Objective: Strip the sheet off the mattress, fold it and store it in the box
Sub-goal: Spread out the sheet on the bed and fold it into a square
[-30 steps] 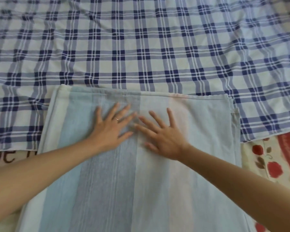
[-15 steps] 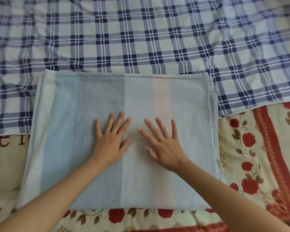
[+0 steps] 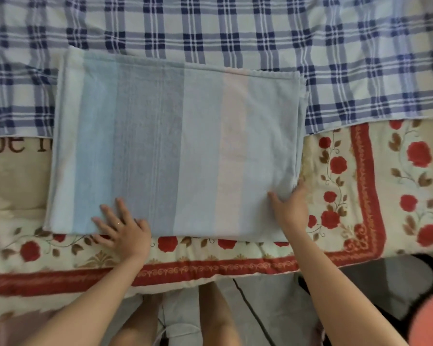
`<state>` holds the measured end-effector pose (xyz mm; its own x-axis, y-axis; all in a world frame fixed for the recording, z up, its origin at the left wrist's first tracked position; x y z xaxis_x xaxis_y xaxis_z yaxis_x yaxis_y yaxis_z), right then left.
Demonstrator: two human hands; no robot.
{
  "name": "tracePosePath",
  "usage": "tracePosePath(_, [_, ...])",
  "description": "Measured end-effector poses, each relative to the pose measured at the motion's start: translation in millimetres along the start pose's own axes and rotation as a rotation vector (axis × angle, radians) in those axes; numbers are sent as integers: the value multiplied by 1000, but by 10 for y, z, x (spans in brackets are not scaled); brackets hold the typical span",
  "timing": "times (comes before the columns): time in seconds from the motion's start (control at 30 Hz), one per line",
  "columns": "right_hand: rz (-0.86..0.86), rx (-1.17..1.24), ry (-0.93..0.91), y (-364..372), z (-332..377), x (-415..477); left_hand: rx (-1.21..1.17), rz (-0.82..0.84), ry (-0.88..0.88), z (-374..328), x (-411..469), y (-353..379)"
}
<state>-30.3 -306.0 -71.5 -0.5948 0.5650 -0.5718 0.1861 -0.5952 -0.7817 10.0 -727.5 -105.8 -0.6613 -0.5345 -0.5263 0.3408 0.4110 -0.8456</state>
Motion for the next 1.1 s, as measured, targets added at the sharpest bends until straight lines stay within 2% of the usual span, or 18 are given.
tracePosePath(0.1, [29,-180,-94,-115,268,-155,-90,29,-12,-151,69,-85])
tracePosePath(0.17, [43,-229,-167,-188,610,-317,-235,38,-9,-242,145,-202])
tracePosePath(0.27, [95,-179,-295,-222,1365,-728,-560,80,148,-334,230,-442])
tracePosePath(0.37, [101,-54,-422,-97,2237,-1318,-929,241,224,-276,305,-788])
tracePosePath(0.43, [92,-84,-521,189,2799,-1769,-1122,272,227,-62,460,-1173])
tracePosePath(0.53, [121,-130,-640,713,3353,-2340,-1372,454,189,99,622,-1454])
tracePosePath(0.6, [262,-122,-651,1339,3563,-2648,-1484,580,126,344,831,-1481])
tracePosePath(0.63, [388,-125,-622,1658,3579,-2765,-1533,653,79,464,918,-1434])
tracePosePath(0.7, [652,-163,-526,2324,3482,-2949,-1515,734,-12,786,1102,-1244])
tracePosePath(0.77, [752,-148,-428,2666,3240,-2927,-1276,713,-96,1046,1185,-999])
tracePosePath(0.83, [600,-54,-384,2660,2955,-2746,-990,559,-1,1142,1269,-928])
tracePosePath(0.9, [341,15,-365,2418,2552,-2494,-861,399,95,1121,1315,-966])
tracePosePath(1.0, [142,-41,-352,2077,2028,-2256,-902,376,170,1066,1266,-1096])
tracePosePath(1.1, [77,-299,-515,1924,1884,-2153,-956,382,241,1057,1258,-1172])
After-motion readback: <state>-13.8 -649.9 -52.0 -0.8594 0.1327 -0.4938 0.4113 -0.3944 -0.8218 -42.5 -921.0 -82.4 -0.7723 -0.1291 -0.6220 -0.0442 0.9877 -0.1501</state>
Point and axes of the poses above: each hand's wrist, its own x-axis towards the middle knuckle, its own y-axis out of the palm, z = x × y, the point moved 9 cm from there along x, towards the middle knuckle, and after that the axes turned 8 degrees about -x, right-handed, at the moved point
